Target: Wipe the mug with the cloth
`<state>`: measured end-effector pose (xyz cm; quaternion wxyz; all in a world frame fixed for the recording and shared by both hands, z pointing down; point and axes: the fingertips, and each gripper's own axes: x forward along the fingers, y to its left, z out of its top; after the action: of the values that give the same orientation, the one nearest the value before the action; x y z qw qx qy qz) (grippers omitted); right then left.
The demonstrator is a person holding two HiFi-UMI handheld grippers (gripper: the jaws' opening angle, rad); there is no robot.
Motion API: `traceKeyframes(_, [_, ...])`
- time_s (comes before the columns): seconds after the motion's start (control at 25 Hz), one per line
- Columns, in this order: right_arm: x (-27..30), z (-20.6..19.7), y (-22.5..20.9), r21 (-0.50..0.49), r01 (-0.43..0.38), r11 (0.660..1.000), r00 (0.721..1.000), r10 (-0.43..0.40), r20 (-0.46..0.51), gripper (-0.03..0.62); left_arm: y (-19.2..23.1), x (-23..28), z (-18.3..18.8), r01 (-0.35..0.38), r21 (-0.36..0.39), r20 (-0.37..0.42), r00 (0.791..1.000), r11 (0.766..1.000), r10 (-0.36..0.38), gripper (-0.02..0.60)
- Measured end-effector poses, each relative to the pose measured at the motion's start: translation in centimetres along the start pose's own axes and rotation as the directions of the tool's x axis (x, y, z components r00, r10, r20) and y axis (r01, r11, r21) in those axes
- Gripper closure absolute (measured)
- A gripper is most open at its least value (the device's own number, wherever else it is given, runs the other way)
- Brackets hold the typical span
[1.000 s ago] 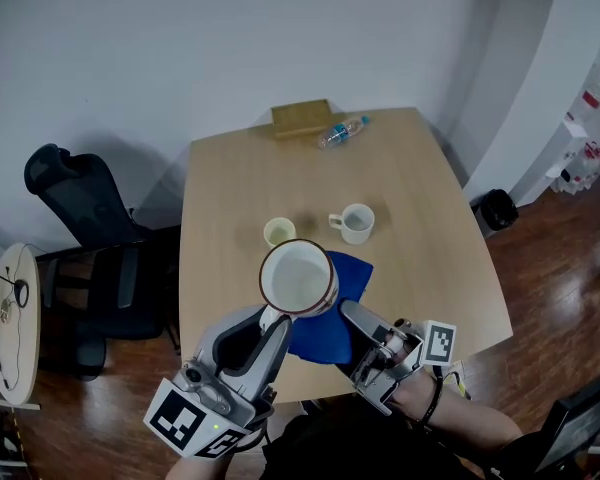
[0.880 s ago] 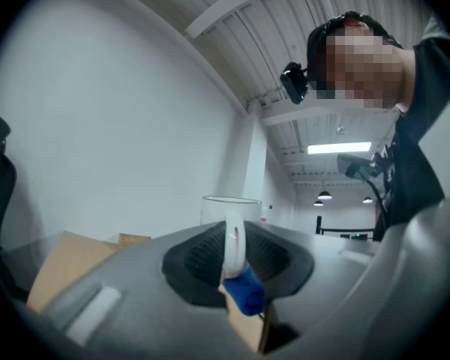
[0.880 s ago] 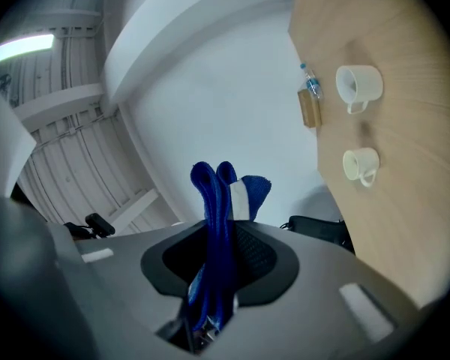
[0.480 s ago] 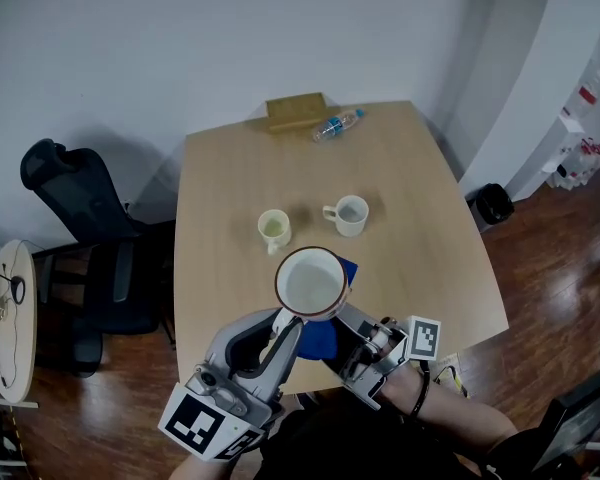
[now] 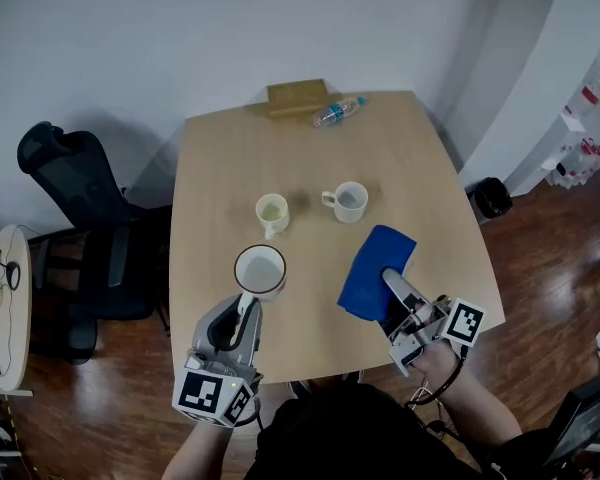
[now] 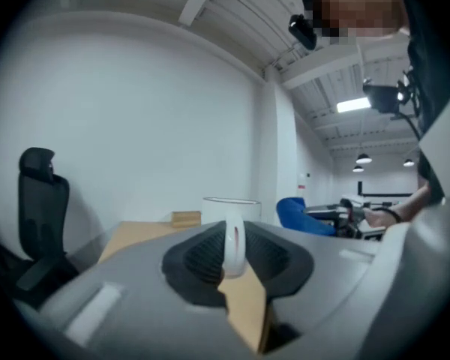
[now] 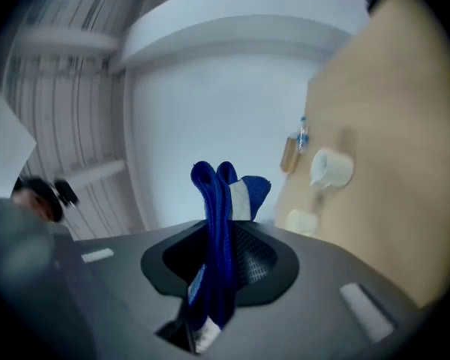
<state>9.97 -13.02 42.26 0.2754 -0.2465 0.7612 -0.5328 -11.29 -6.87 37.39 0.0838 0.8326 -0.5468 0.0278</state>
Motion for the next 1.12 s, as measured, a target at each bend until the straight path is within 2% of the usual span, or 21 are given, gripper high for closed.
traceKeyframes(0.04, [-0.3, 0.0, -1.6, -0.139, 0.101, 0.985, 0.992, -0.109, -0.055, 0.499, 0.8, 0.1, -2.3, -0.033, -0.001, -0.023, 0.999, 0.999, 0.033, 0.515])
traceKeyframes(0.08, [-0.7, -0.2, -3.4, -0.297, 0.187, 0.936, 0.967, -0.229, -0.112, 0.499, 1.3, 0.3, -4.6, -0.056, -0.001, -0.047, 0.997, 0.998, 0.056, 0.515])
traceKeyframes(0.12, [-1.2, -0.5, -5.5, -0.472, 0.250, 0.845, 0.920, -0.359, -0.156, 0.499, 1.6, 0.5, -6.6, -0.072, -0.002, -0.072, 0.995, 0.997, 0.072, 0.515])
traceKeyframes(0.16, [-1.7, -0.8, -7.6, -0.645, 0.271, 0.714, 0.858, -0.483, -0.175, 0.499, 1.8, 0.9, -8.4, -0.084, -0.001, -0.093, 0.992, 0.996, 0.083, 0.515])
traceKeyframes(0.2, [-2.2, -1.2, -9.6, -0.793, 0.245, 0.558, 0.793, -0.586, -0.168, 0.499, 1.8, 1.3, -10.0, -0.092, 0.001, -0.107, 0.990, 0.996, 0.092, 0.515])
traceKeyframes(0.24, [-2.5, -1.7, -11.3, -0.899, 0.183, 0.397, 0.734, -0.663, -0.144, 0.499, 1.9, 1.7, -11.3, -0.100, 0.006, -0.115, 0.988, 0.995, 0.100, 0.515])
traceKeyframes(0.28, [-2.5, -2.1, -12.6, -0.963, 0.100, 0.249, 0.686, -0.718, -0.114, 0.499, 2.0, 2.1, -12.6, -0.109, 0.010, -0.119, 0.987, 0.994, 0.110, 0.515])
traceKeyframes(0.32, [-2.3, -2.7, -13.5, -0.992, 0.012, 0.124, 0.647, -0.757, -0.087, 0.499, 2.2, 2.5, -13.7, -0.120, 0.006, -0.122, 0.985, 0.993, 0.120, 0.515])
traceKeyframes(0.36, [-2.0, -3.2, -14.3, -0.997, -0.078, 0.024, 0.614, -0.787, -0.067, 0.499, 2.5, 2.9, -14.7, -0.132, -0.004, -0.124, 0.984, 0.991, 0.130, 0.515])
traceKeyframes(0.4, [-1.8, -3.9, -15.3, -0.984, -0.167, -0.058, 0.585, -0.809, -0.052, 0.499, 2.7, 3.3, -15.6, -0.142, -0.016, -0.127, 0.982, 0.990, 0.138, 0.515])
traceKeyframes(0.48, [-1.6, -5.2, -17.5, -0.920, -0.339, -0.194, 0.544, -0.839, -0.024, 0.499, 3.1, 3.8, -17.1, -0.157, -0.030, -0.134, 0.979, 0.987, 0.152, 0.515])
traceKeyframes(0.56, [-1.7, -6.4, -19.4, -0.821, -0.481, -0.307, 0.537, -0.843, 0.001, 0.497, 3.5, 4.1, -18.4, -0.170, -0.029, -0.142, 0.976, 0.985, 0.164, 0.515])
traceKeyframes(0.64, [-2.0, -7.4, -21.0, -0.713, -0.578, -0.397, 0.557, -0.830, 0.010, 0.496, 3.8, 4.3, -19.6, -0.181, -0.030, -0.156, 0.972, 0.983, 0.174, 0.515])
traceKeyframes(0.68, [-2.3, -7.9, -21.7, -0.666, -0.614, -0.424, 0.565, -0.825, 0.006, 0.495, 3.9, 4.3, -20.2, -0.184, -0.031, -0.165, 0.970, 0.982, 0.177, 0.515])
traceKeyframes(0.76, [-3.4, -8.8, -23.0, -0.603, -0.660, -0.449, 0.570, -0.822, -0.011, 0.494, 4.0, 4.0, -21.3, -0.189, -0.037, -0.185, 0.966, 0.981, 0.179, 0.515])
traceKeyframes(0.88, [-4.6, -9.7, -23.8, -0.561, -0.680, -0.471, 0.581, -0.814, -0.021, 0.490, 3.9, 3.3, -22.5, -0.187, -0.046, -0.200, 0.964, 0.981, 0.174, 0.517])
traceKeyframes(0.96, [-5.1, -10.2, -24.1, -0.560, -0.684, -0.468, 0.578, -0.816, -0.025, 0.479, 3.7, 2.8, -23.2, -0.181, -0.041, -0.209, 0.963, 0.983, 0.169, 0.515])
traceKeyframes(1.0, [-5.3, -10.5, -24.3, -0.571, -0.683, -0.455, 0.571, -0.821, -0.029, 0.471, 3.7, 2.4, -23.5, -0.181, -0.038, -0.214, 0.962, 0.983, 0.169, 0.515])
traceKeyframes(1.12, [-5.8, -11.1, -24.4, -0.638, -0.668, -0.383, 0.535, -0.843, -0.054, 0.437, 3.5, 1.8, -24.2, -0.186, -0.036, -0.222, 0.960, 0.982, 0.174, 0.515])
